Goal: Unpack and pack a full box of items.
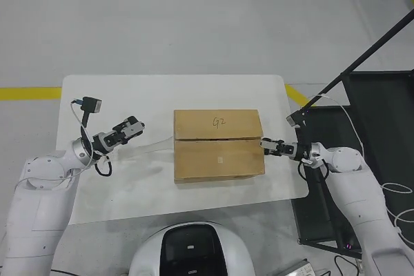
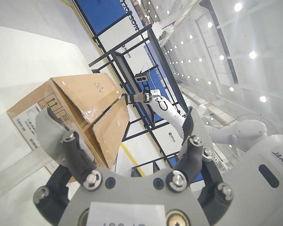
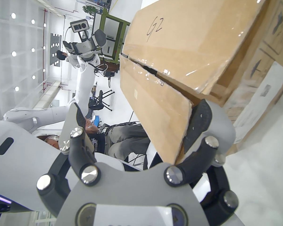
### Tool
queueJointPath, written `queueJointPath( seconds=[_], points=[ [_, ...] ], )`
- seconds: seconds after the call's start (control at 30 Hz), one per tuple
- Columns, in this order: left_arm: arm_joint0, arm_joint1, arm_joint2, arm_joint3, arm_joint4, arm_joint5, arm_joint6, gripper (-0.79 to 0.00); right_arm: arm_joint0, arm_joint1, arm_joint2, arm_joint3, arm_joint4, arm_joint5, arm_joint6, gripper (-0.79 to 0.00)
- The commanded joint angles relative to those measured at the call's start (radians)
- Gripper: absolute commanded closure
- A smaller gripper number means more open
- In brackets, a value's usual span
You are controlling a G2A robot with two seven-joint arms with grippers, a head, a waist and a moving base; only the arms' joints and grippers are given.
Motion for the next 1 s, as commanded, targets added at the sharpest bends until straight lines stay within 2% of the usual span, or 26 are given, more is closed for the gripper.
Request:
queueJointPath(
  seconds=[0.0,0.23,0.47,0.77,0.97],
  points=[
    [0.000,0.000,0.000,0.000,0.000,0.000,0.000,-0.785,-0.001,0.009,-0.004,-0.004,0.029,0.011,0.011,-0.785],
    [0.000,0.000,0.000,0.000,0.000,0.000,0.000,-0.785,-0.008,0.041,-0.027,-0.055,0.132,0.079,0.080,-0.785],
    [0.000,0.000,0.000,0.000,0.000,0.000,0.000,-0.785,-0.056,0.081,-0.015,-0.164,0.223,0.152,0.153,-0.785],
    [0.000,0.000,0.000,0.000,0.000,0.000,0.000,-0.785,-0.189,0.140,-0.014,-0.355,0.168,0.193,0.194,-0.785],
    [0.000,0.000,0.000,0.000,0.000,0.000,0.000,-0.785,-0.251,0.174,-0.080,-0.387,0.067,0.159,0.160,-0.785]
  ],
)
